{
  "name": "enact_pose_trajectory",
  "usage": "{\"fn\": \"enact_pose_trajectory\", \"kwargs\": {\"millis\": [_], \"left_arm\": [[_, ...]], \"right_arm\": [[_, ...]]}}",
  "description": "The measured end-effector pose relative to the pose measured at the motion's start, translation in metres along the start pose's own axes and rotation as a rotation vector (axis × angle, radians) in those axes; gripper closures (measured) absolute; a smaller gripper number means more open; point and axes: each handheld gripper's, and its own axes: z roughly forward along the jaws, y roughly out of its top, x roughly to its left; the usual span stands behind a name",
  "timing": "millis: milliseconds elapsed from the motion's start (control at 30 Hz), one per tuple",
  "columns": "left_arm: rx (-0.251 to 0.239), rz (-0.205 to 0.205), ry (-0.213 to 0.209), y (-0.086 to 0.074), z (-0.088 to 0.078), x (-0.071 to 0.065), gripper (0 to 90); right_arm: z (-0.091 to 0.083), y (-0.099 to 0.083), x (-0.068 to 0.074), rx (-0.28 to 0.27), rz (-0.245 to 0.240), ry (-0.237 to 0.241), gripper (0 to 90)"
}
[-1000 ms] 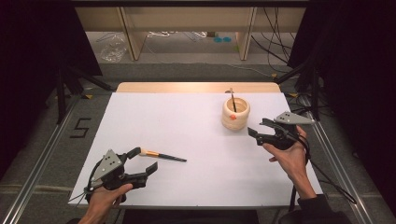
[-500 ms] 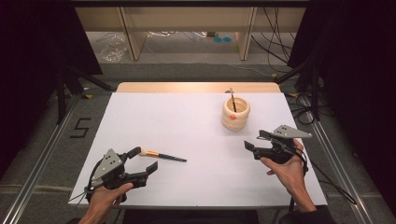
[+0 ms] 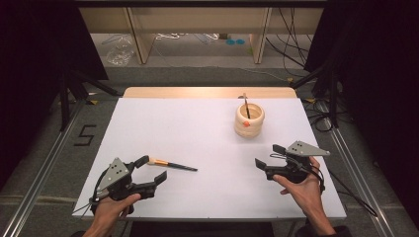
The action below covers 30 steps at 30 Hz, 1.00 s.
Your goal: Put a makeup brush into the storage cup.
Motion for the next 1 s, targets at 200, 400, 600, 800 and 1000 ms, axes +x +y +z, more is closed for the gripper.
{"fn": "enact_pose_trajectory", "kwargs": {"millis": [200,400,600,800,1000], "left_arm": [[0.001,0.003,-0.005,0.000,0.001,0.000,15.8],[0.010,0.002,-0.004,0.000,0.001,0.001,15.8],[0.022,0.007,-0.010,0.001,0.004,0.002,15.8],[0.076,0.014,-0.037,0.004,0.010,0.005,15.8],[0.171,0.074,-0.047,0.016,0.019,0.012,16.4]], "right_arm": [[-0.006,-0.005,0.006,0.008,-0.006,0.002,16.5],[-0.009,-0.008,0.008,0.012,-0.001,0.012,16.6],[-0.010,-0.011,0.009,0.025,0.005,0.020,16.6],[-0.010,-0.012,0.007,0.016,0.006,0.019,16.7],[-0.008,-0.012,0.009,0.019,0.014,0.040,16.9]]}}
